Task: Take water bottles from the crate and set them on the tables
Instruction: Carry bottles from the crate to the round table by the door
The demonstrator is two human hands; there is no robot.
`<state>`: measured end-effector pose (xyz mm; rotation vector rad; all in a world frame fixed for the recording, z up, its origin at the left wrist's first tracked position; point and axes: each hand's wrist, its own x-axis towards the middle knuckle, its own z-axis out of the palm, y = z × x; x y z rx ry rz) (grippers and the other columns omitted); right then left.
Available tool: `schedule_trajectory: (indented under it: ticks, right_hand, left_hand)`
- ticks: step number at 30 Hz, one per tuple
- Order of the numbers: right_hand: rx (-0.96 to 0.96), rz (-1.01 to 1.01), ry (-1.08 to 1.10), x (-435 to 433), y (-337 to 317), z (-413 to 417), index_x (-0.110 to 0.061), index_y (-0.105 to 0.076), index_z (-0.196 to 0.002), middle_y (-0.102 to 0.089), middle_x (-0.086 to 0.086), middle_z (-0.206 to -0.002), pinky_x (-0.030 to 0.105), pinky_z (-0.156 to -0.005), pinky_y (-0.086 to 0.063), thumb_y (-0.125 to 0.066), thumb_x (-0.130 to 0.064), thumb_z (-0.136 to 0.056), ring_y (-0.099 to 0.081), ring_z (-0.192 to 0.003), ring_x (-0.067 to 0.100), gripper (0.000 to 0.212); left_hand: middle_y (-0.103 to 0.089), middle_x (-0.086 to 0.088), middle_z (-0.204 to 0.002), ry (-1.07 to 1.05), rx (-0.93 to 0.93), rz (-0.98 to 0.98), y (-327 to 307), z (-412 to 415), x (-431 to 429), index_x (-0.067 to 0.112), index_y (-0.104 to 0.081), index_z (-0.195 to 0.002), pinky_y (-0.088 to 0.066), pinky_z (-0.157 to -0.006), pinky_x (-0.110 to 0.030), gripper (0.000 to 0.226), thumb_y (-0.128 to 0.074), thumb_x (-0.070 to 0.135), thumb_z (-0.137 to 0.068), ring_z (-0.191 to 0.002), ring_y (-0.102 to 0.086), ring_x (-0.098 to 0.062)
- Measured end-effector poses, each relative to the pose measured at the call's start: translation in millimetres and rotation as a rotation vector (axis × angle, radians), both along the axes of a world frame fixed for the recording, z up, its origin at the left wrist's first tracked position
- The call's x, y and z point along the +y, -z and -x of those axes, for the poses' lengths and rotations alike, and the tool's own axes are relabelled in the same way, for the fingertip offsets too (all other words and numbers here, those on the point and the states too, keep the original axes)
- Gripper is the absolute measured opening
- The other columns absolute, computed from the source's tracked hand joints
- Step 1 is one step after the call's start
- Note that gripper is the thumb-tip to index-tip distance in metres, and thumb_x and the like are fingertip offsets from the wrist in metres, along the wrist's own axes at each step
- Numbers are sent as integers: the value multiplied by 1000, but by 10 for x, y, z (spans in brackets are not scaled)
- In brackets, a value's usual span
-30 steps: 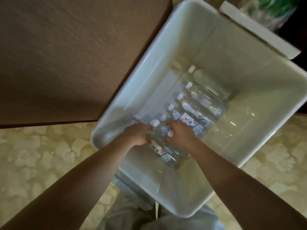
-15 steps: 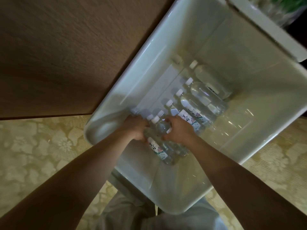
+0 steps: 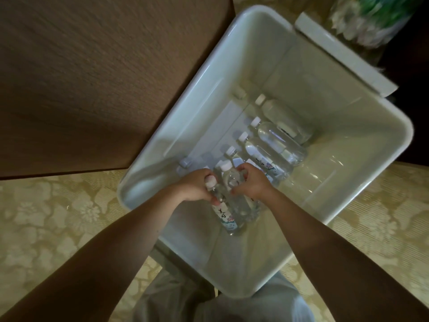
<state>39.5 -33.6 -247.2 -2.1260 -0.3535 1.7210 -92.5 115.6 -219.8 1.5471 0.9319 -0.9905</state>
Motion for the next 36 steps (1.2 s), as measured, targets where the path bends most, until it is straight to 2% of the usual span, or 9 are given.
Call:
schedule_trajectory:
  ticks: [7,12,17,20,25,29,32,34,36]
  right_hand:
    - [27,-22,101,-82,-104,-96,-18,-54,-127,-58,5,-112,31,-83,-50,-89,-7,-64,-58,-101,22,72]
    - [-10,-34,123,-148,-181,-110,-19,-53,-131,-59,8,-110,31,-84,-49,-88,-7,-66,-58,-99,24,75]
    - [-22,-58,192,-176,-327,-205,-21,-54,-130,-60,6,-107,29,-73,-52,-87,-9,-68,-60,-90,17,72]
    - [-19,-66,232,-171,-447,-273,-22,-55,-130,-63,6,-108,37,-85,-56,-89,-13,-67,-64,-96,20,72]
    - [-38,-92,359,-202,-720,-355,-29,-52,-121,-61,-3,-100,36,-87,-55,-89,-23,-69,-63,-91,13,64]
    - [-9,-108,502,-186,-1036,-366,-25,-57,-113,-66,-5,-109,32,-81,-52,-91,-40,-59,-66,-96,13,66]
    - [104,-129,563,-203,-1179,-382,-16,-63,-126,-72,2,-117,45,-98,-52,-92,-59,-39,-68,-109,21,102]
    - [201,-154,593,-154,-1430,-384,-13,-67,-120,-74,5,-109,50,-98,-52,-92,-55,-47,-69,-102,28,88]
    - [302,-208,591,-92,-1727,-373,-9,-70,-108,-73,9,-94,44,-80,-58,-84,-43,-71,-69,-80,26,52]
  left_hand:
    - [-73,3,-105,-431,-39,155,-33,134,-350,21,-61,-115,-53,-96,-33,56,-80,-7,-71,-101,-67,-14]
    - [-66,4,-116,-487,-47,157,1,155,-544,32,-46,-123,-50,-102,-45,71,-82,1,-70,-115,-63,-20]
    - [-68,-2,-118,-501,-70,148,-76,163,-570,18,-48,-133,-49,-102,-47,73,-84,5,-71,-111,-65,-19]
    - [-71,-2,-116,-513,-118,148,-217,149,-476,20,-49,-136,-49,-102,-47,77,-87,15,-68,-109,-67,-18]
    - [-74,0,-108,-604,-205,181,-577,99,-223,15,-53,-135,-56,-86,-26,59,-76,3,-82,-95,-69,-8]
    - [-75,5,-102,-581,-244,186,-942,5,-71,25,-55,-134,-56,-90,-36,55,-76,24,-83,-97,-70,-12]
    - [-72,-1,-115,-572,-292,198,-1186,-70,-48,24,-58,-130,-56,-94,-41,68,-82,49,-71,-105,-70,-17]
    - [-71,-2,-116,-577,-326,202,-1357,-111,-59,23,-61,-122,-55,-92,-38,59,-77,53,-73,-107,-68,-20]
    - [-69,-8,-116,-588,-347,197,-1507,-149,-73,20,-61,-120,-58,-81,-30,49,-65,48,-80,-105,-67,-23]
